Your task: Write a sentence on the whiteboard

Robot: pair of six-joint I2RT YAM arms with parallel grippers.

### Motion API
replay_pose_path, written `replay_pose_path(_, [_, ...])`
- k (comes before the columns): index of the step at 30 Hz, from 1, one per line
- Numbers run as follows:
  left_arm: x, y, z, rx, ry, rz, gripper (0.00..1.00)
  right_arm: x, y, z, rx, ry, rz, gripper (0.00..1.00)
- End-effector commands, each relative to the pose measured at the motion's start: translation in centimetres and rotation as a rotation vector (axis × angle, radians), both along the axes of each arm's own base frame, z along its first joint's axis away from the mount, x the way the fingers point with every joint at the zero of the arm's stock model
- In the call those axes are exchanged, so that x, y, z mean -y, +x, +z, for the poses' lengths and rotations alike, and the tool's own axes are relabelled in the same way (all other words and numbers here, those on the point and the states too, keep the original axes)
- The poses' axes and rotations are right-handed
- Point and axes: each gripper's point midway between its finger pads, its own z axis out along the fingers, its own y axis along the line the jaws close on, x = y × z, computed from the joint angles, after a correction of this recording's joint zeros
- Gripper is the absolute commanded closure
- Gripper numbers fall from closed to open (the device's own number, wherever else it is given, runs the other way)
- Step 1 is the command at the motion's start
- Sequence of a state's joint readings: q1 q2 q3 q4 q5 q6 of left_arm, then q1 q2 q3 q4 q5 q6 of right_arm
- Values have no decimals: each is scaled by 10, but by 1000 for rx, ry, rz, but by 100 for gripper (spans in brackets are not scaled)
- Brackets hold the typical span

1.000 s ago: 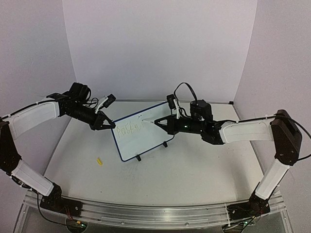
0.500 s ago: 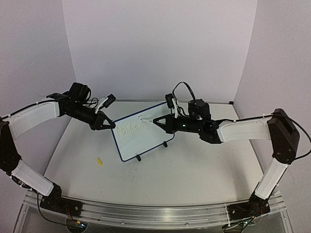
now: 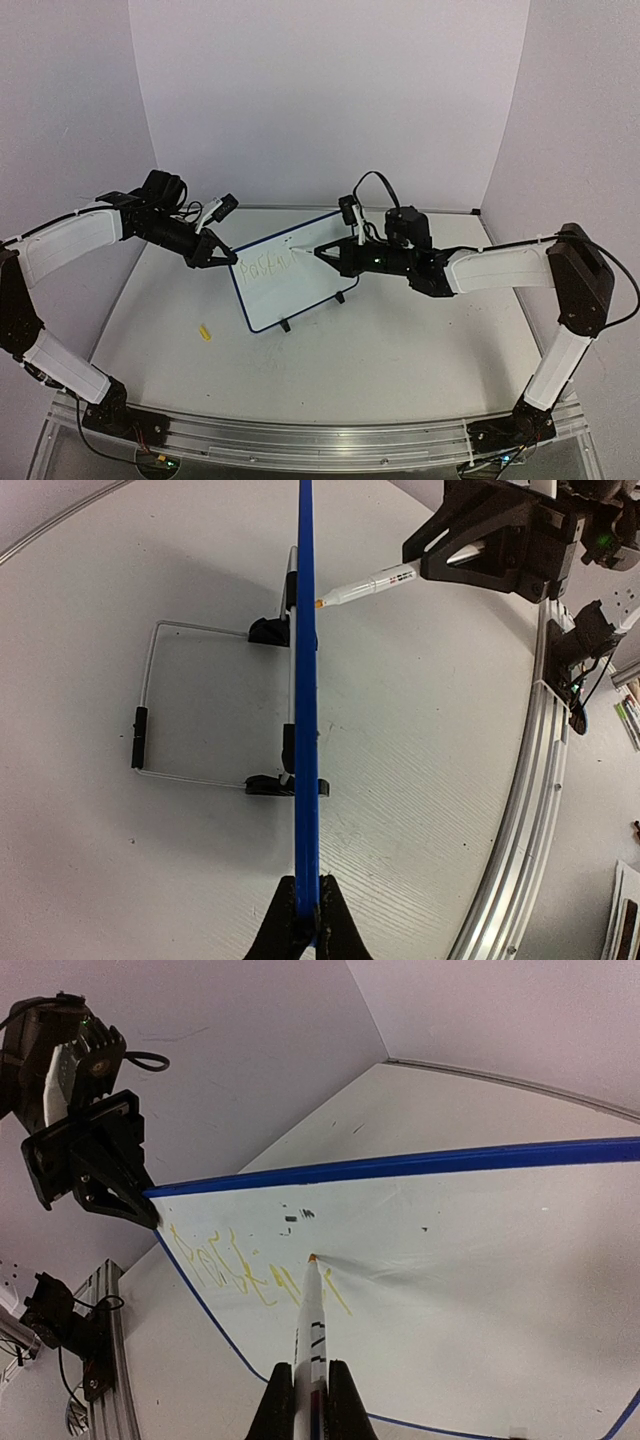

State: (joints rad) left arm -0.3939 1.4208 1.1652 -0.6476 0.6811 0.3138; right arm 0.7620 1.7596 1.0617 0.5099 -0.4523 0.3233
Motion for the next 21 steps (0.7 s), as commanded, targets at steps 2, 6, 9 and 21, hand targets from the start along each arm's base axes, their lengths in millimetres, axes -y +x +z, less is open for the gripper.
replay_pose_path(2, [4,-2,7,-11,-4,-13,100,11,-6,33,70,58,-21,100])
replay_pose_path(6, [4,-2,7,-9,-5,-13,100,15,-7,21,52,37,-33,100])
replay_pose_path(9, [4,-2,8,-8,-6,-13,100,13,-7,14,36,30,-21,100])
replay_pose_path(21, [4,-2,8,-10,-7,-13,100,6,4,6,37,12,-35,100])
